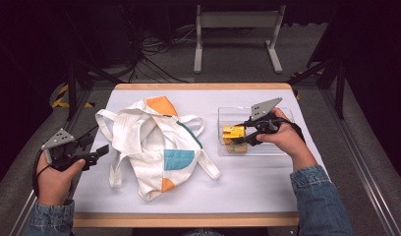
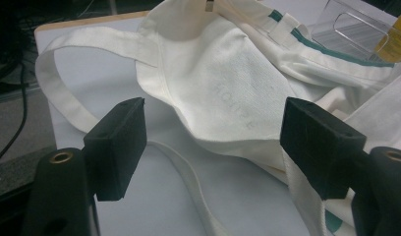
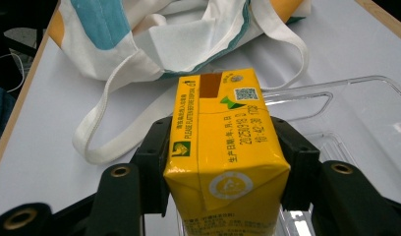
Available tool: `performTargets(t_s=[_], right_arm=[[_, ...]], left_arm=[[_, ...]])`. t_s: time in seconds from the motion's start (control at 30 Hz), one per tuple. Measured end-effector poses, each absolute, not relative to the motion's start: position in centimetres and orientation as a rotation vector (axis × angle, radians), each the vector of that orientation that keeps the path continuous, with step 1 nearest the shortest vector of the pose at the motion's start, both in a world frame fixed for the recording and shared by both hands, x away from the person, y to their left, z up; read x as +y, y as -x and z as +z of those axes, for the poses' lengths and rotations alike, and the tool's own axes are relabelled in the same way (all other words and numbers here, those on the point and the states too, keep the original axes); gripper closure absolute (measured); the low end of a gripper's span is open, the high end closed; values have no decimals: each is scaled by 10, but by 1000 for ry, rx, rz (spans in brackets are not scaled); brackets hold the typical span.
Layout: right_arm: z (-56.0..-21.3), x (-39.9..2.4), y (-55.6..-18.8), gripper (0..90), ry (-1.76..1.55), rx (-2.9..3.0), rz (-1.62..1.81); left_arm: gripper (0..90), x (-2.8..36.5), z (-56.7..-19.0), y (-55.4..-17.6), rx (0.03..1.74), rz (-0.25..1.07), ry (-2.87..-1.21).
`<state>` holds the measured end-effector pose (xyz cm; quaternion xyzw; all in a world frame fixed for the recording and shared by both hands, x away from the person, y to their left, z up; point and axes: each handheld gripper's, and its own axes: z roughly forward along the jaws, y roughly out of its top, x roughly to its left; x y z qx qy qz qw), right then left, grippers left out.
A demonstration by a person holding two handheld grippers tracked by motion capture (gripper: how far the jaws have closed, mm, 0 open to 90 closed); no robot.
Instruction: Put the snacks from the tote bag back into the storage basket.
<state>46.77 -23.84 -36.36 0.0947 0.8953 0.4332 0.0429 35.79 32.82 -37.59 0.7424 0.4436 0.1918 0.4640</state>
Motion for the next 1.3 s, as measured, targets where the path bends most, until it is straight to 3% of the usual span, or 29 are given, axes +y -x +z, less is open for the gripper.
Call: performTargets(t_s=[0.5, 0.93, 1.07, 1.3], right_arm=[[-361, -253, -464, 481, -339, 2740, 1282], [-344, -257, -462, 348, -391, 2637, 1361], [-332, -259, -458, 271, -439, 2583, 1397], [-315, -265, -450, 240, -472, 2490, 1458]], left_arm=[[265, 331, -375, -358, 1107, 474, -1793], [265, 330, -376, -359, 1101, 472, -1802], [265, 329, -376, -359, 1101, 469, -1808], [265, 330, -376, -359, 1103, 467, -1808]])
